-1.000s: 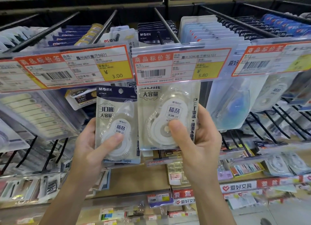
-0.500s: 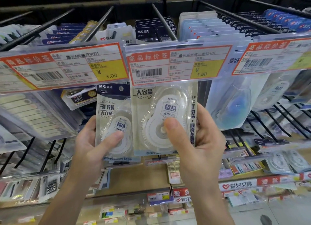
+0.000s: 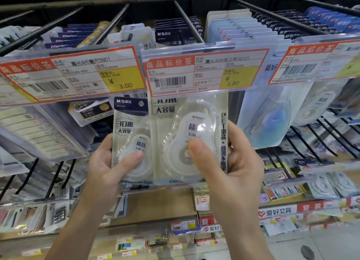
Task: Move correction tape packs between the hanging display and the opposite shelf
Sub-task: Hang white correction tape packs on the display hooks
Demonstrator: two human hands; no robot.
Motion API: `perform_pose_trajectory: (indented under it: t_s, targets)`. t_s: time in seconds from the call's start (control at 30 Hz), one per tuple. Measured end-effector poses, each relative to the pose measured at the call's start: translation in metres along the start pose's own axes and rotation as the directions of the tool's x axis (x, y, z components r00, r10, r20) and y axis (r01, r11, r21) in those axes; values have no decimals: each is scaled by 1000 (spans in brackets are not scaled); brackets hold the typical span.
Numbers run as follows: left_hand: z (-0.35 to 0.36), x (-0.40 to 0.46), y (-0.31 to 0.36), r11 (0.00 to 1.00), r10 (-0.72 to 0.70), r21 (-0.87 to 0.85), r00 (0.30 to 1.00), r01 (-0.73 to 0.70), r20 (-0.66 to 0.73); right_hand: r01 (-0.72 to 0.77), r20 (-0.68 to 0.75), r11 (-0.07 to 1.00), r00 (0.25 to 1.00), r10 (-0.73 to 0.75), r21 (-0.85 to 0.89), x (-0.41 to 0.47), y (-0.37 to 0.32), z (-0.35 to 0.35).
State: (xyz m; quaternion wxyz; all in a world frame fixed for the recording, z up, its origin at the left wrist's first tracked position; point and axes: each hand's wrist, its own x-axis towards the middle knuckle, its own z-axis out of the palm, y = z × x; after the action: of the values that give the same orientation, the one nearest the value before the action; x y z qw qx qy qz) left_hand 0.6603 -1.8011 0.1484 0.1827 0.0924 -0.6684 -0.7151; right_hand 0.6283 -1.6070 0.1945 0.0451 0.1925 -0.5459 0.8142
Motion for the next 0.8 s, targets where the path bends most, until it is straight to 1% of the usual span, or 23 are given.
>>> perform_pose_trajectory:
  t_s: [0.1,0.3,0.5,0.63,0.8]
  targets:
    - [-1,1,-3,1000,1,0,1000,-1,-6,16,16,1000,1000,-15,-18,4,4,1]
    - [-4,1,-4,1000,3,4,999,-3,-32,-46,27,998,999,47,-30,2,21,-7]
    - [-7,2,-2,1000,0,24,999,1,-37,-21,54,1000,998,21,-4,7,21,-3]
    - [-6,2,-2,1000,7,23,999,-6,-33,-21,67,999,997,24,-39,7,25,-8]
    - [-5,1,-5,998,13,53,1000,-13,-9,31,68,999,997,-29,-22,10,21,-5]
